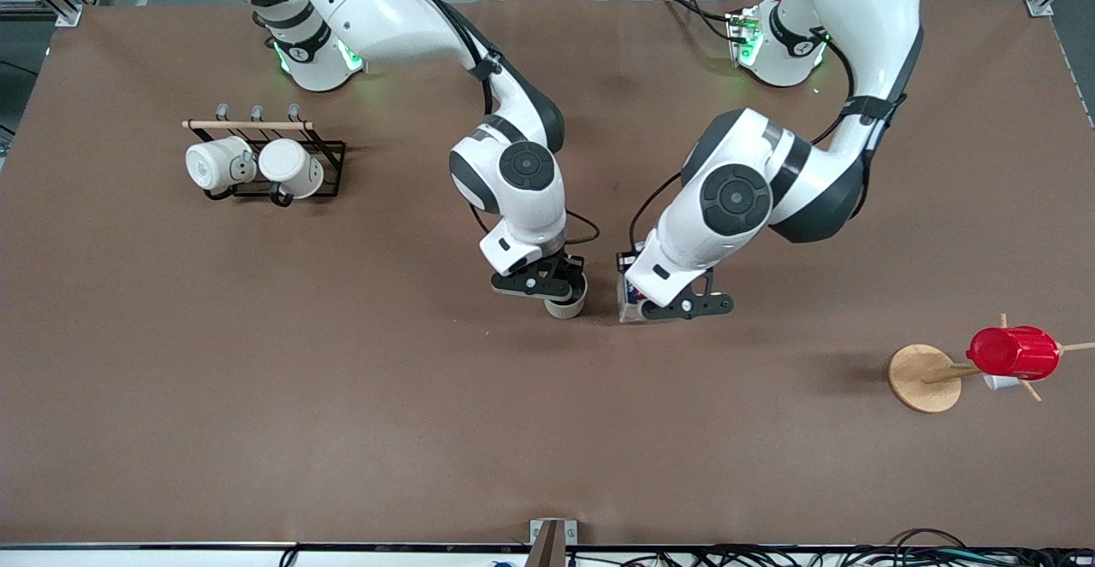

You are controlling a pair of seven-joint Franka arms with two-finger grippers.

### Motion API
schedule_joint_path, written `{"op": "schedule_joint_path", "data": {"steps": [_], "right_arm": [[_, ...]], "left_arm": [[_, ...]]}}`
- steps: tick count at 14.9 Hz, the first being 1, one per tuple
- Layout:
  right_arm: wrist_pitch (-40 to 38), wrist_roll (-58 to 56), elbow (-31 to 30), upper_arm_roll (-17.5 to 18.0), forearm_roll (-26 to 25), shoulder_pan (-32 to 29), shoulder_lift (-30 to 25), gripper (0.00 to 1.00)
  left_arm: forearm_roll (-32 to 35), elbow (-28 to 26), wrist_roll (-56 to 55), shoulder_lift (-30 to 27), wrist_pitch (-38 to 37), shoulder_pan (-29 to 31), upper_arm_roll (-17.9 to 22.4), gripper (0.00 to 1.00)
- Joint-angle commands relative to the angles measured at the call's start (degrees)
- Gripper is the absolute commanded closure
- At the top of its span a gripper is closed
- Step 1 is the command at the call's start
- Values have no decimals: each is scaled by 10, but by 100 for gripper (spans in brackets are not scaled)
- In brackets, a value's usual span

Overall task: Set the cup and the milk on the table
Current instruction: 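Carry the carton and mug toward the table middle with both grippers, then set the mug and carton down side by side, opening both grippers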

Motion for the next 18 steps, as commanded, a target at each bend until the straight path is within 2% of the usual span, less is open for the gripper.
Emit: {"op": "schedule_joint_path", "data": {"steps": [1, 2, 4, 6, 7, 8, 10, 12, 15, 18], "right_arm": [[-46, 8, 1, 1, -9, -14, -33, 29], [-77, 5, -4, 1, -9, -25, -57, 12], [-147, -37, -24, 1, -9, -60, -118, 11], [-214, -110, -42, 1, -8, -108, -175, 11], [-245, -146, -46, 1, -8, -135, -200, 11], [-272, -179, -46, 1, -8, -161, -222, 11], [-314, -230, -46, 0, -9, -216, -269, 11], [-339, -274, -46, 0, -9, -269, -304, 11], [-366, -345, -45, 4, -8, -352, -348, 11], [-389, -444, -45, 4, -7, -415, -382, 11]], "left_arm": [[6, 17, -35, 24, 26, -19, -1, 63], [7, 17, -41, 27, 34, -22, -1, 63], [7, 17, -44, 35, 41, -30, 0, 62], [7, 17, -49, 41, 42, -30, 0, 53], [10, 17, -49, 41, 42, -31, 0, 30], [10, 17, -48, 39, 42, -32, 0, 2], [11, 17, -48, 32, 39, -34, 4, 0], [14, 17, -44, -4, 32, -21, 8, 0], [61, 17, -33, -77, -23, 37, 10, 0], [101, 17, 33, -135, -77, 87, 10, 0]]}}
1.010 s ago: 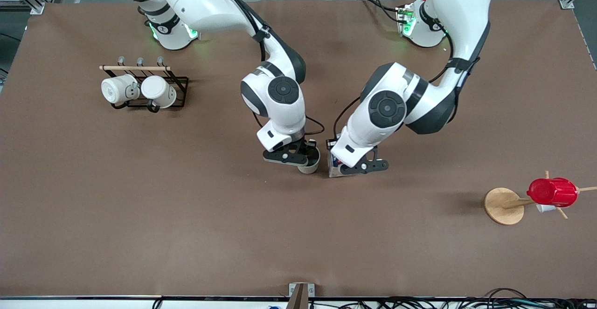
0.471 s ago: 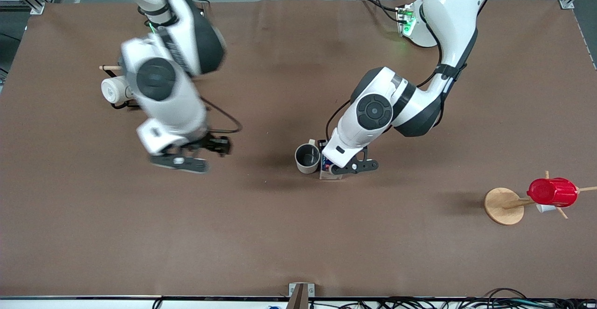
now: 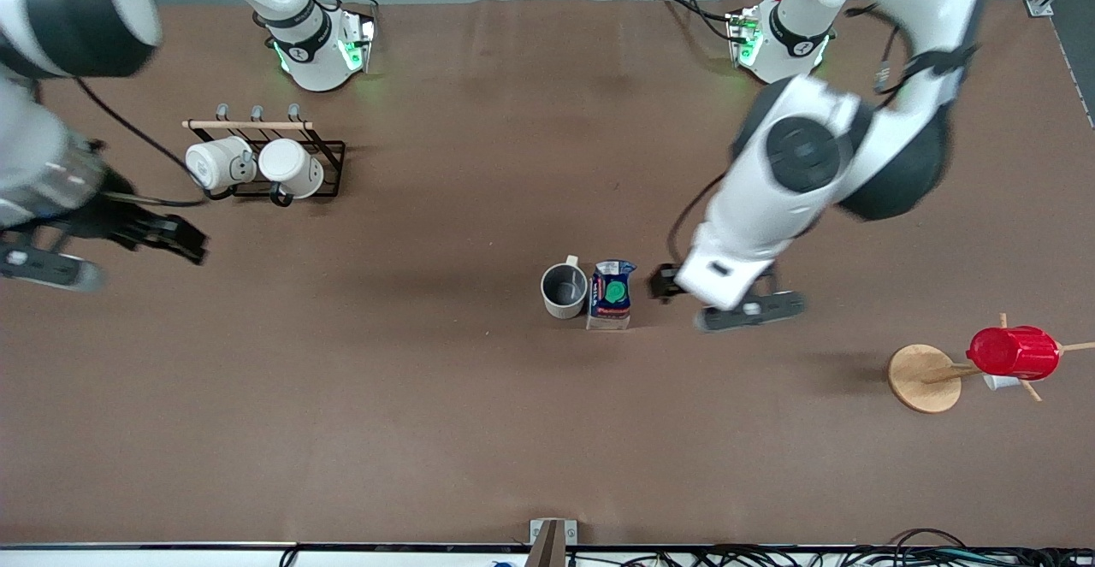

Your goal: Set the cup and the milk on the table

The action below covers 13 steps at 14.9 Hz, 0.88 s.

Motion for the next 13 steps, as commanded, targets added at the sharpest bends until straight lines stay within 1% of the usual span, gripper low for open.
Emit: {"op": "schedule_joint_path", "data": {"steps": [1, 3, 5, 6, 7, 8, 10, 11, 13], "right_arm": [[-9, -88, -30, 15, -4, -59, -46, 11], [-21, -133, -33, 15, 3, -102, -49, 11], [-23, -138, -52, 14, 3, -110, -56, 11], [-22, -138, -55, 13, 3, -107, -57, 11], [-22, -138, -55, 13, 3, -105, -57, 11], [-18, -138, -55, 13, 3, -104, -58, 12], [-7, -138, -57, 14, 5, -104, -57, 12], [5, -138, -58, 13, 11, -103, -57, 12], [2, -138, -53, 13, 15, -96, -57, 11]], "left_arm": [[23, -21, 67, -67, -44, 41, 0, 0], [17, -23, 144, -99, -68, 92, -3, 0], [9, -25, 235, -126, -104, 134, -5, 0], [-13, -31, 273, -137, -113, 146, -1, 0], [-34, -51, 301, -162, -117, 151, 6, 0], [-49, -74, 315, -185, -117, 144, 36, 0], [-76, -129, 334, -235, -118, 104, 93, 0], [-80, -156, 349, -260, -117, 95, 113, 0], [-82, -204, 376, -302, -117, 88, 123, 0]]}}
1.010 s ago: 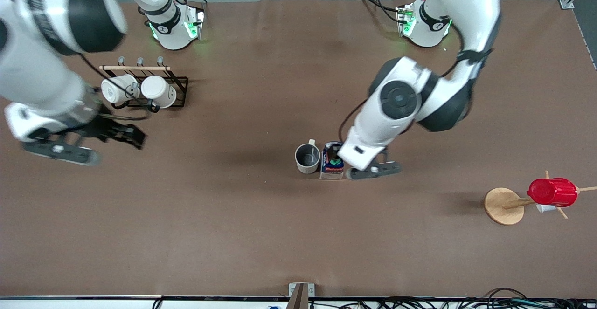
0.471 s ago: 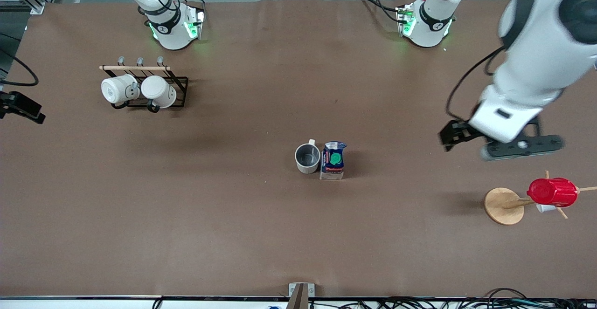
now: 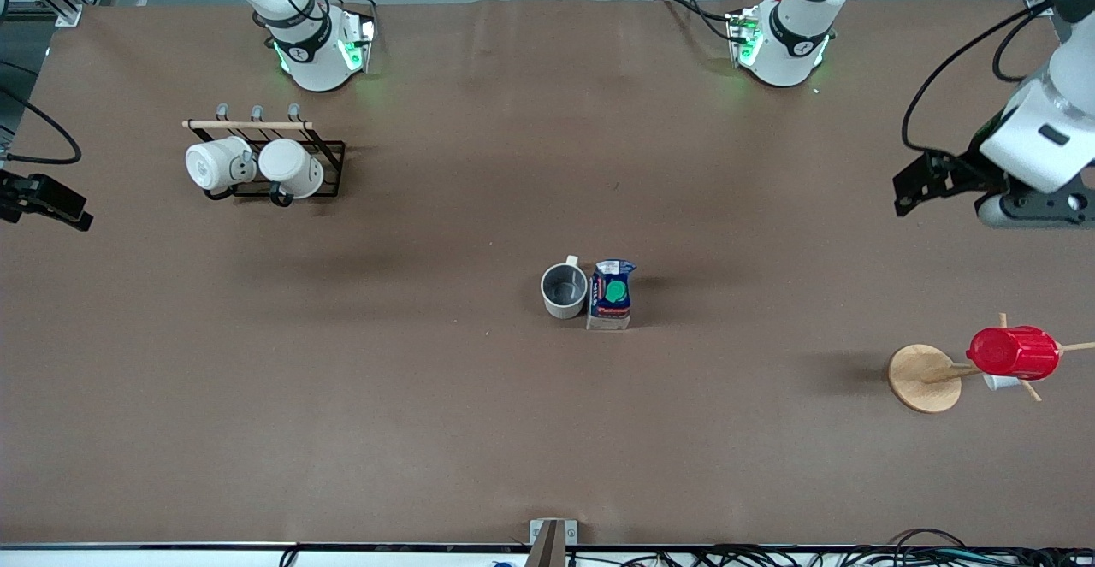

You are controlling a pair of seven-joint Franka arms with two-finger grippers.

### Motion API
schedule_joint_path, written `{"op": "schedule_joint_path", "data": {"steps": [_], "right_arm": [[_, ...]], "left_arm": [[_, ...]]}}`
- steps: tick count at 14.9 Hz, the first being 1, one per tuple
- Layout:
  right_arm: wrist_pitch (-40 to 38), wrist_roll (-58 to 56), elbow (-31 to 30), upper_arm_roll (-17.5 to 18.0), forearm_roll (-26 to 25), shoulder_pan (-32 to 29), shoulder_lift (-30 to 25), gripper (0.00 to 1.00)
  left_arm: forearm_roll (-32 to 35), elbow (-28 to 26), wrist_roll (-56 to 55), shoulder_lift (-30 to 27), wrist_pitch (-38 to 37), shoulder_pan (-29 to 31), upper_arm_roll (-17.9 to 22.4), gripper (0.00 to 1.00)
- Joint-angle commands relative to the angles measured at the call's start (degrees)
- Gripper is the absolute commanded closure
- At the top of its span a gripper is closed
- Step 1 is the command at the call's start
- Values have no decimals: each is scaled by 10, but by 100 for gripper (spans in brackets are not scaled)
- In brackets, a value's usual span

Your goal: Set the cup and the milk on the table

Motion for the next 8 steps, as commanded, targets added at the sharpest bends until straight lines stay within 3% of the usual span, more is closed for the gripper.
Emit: {"op": "schedule_joint_path", "data": {"steps": [1, 3, 8], "right_arm": [[0, 3, -17, 2, 9, 8, -21, 9], [2, 3, -15, 2, 10, 8, -20, 1], [3, 1, -14, 2, 10, 6, -19, 0]], "left_arm": [[-10, -89, 22, -82, 7, -14, 17, 0], [-10, -89, 26, -89, 3, -12, 17, 0], [-10, -49, 28, -67, -13, -12, 15, 0]]}}
